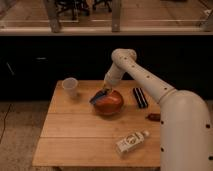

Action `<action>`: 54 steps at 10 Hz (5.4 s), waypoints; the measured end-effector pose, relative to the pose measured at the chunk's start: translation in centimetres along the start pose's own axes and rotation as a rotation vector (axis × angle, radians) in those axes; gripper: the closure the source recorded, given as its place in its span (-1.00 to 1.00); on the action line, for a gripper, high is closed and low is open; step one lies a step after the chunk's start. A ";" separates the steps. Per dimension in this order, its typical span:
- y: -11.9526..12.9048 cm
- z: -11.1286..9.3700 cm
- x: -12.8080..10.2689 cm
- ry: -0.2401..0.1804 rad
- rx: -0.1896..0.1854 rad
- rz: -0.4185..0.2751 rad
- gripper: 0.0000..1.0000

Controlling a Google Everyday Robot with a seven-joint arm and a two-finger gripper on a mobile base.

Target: Place the white sponge in the ceramic bowl

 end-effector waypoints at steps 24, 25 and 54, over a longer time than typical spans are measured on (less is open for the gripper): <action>1.8 -1.3 0.6 -0.023 0.021 0.025 0.96; 1.9 -1.3 0.6 -0.024 0.022 0.026 0.96; 2.5 -2.4 0.6 -0.033 0.011 0.039 0.96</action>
